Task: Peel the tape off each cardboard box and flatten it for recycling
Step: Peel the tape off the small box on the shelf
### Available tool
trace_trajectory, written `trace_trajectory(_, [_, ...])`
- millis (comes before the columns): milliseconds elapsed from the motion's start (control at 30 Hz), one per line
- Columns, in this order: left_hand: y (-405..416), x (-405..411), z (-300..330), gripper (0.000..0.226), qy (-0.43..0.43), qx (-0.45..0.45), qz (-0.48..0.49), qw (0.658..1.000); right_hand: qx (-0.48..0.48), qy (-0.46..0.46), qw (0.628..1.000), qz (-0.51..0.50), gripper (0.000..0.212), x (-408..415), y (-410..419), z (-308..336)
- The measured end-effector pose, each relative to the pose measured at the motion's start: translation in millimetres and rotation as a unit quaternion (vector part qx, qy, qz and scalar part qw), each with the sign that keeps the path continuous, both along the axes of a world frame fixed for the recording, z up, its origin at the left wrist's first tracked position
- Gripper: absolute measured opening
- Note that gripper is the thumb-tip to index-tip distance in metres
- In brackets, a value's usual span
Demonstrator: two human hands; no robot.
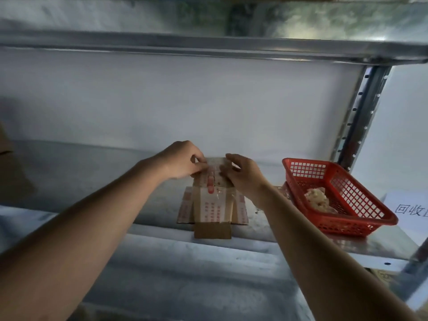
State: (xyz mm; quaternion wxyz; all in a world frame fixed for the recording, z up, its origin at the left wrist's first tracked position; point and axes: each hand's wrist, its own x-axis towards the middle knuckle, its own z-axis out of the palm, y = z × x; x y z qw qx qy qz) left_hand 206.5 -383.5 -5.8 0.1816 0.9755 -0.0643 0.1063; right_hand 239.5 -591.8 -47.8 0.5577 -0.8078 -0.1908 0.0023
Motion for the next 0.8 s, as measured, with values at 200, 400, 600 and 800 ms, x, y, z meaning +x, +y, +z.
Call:
trace_trajectory(200, [27, 18, -18, 0.048, 0.06, -0.012, -0.073, 0.995, 0.061, 0.046, 0.995, 0.07, 0.051, 19, 9, 0])
trace_trajectory(400, [42, 44, -42, 0.048, 0.063, -0.098, -0.086, 0.989, -0.1, -0.163, 0.977, -0.091, 0.019, 22, 4, 7])
trace_trajectory(600, [45, 59, -36, 0.043, 0.062, -0.068, -0.122, 0.988, 0.038, 0.004, 0.998, -0.056, 0.02, -2, -3, 1])
trace_trajectory(800, [35, 60, -26, 0.045, 0.046, -0.027, -0.155, 0.986, 0.017, 0.143, 0.989, -0.024, 0.038, -22, -23, 10])
